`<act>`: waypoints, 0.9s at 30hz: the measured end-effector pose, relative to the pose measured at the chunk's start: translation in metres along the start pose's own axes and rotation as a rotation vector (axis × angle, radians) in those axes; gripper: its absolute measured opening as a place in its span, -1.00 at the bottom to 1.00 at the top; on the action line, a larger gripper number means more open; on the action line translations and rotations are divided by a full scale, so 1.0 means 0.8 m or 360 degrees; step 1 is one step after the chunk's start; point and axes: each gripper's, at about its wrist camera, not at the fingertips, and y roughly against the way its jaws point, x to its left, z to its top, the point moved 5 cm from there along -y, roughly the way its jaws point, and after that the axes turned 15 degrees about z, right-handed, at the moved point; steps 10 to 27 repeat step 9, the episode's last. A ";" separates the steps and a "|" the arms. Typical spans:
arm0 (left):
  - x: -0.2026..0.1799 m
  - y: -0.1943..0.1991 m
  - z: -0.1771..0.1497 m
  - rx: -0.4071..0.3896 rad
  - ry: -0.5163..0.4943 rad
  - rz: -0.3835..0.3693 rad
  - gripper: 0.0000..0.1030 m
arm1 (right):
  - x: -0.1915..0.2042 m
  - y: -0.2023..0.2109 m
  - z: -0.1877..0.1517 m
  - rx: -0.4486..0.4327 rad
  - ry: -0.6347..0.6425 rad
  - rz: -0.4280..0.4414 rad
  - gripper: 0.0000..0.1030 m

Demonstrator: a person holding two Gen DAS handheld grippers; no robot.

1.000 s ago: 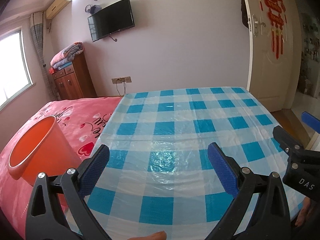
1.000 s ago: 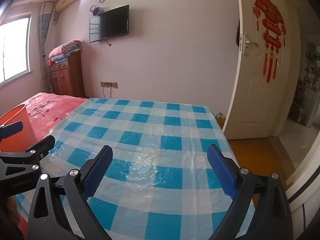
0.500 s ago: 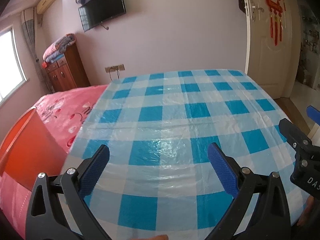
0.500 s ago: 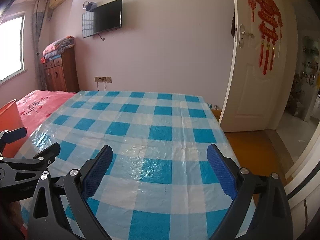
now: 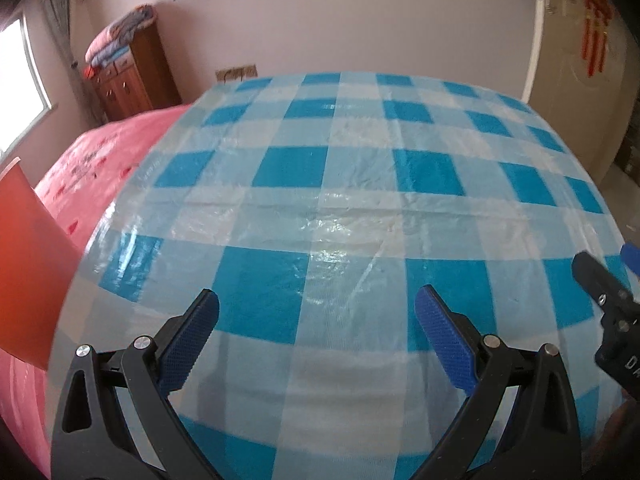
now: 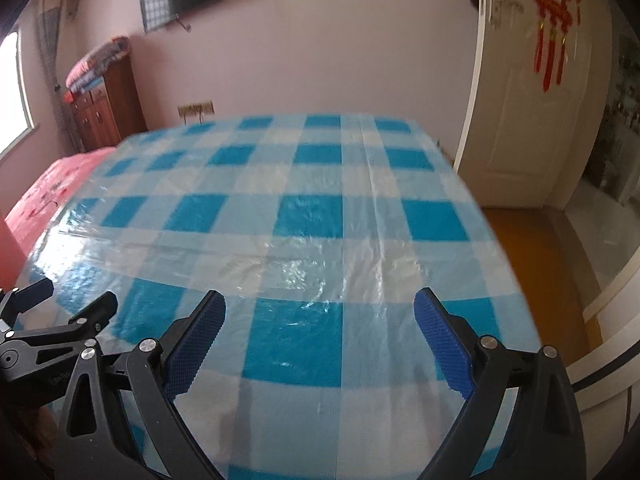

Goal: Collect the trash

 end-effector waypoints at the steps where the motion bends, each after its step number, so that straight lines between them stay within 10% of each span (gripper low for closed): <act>1: -0.001 -0.004 0.001 0.0021 0.0003 0.0002 0.92 | -0.002 -0.006 -0.001 0.0025 -0.0006 -0.0004 0.83; 27: -0.006 -0.012 0.010 0.0044 0.0057 -0.0028 0.92 | -0.010 -0.043 -0.002 0.0209 -0.0072 -0.0045 0.90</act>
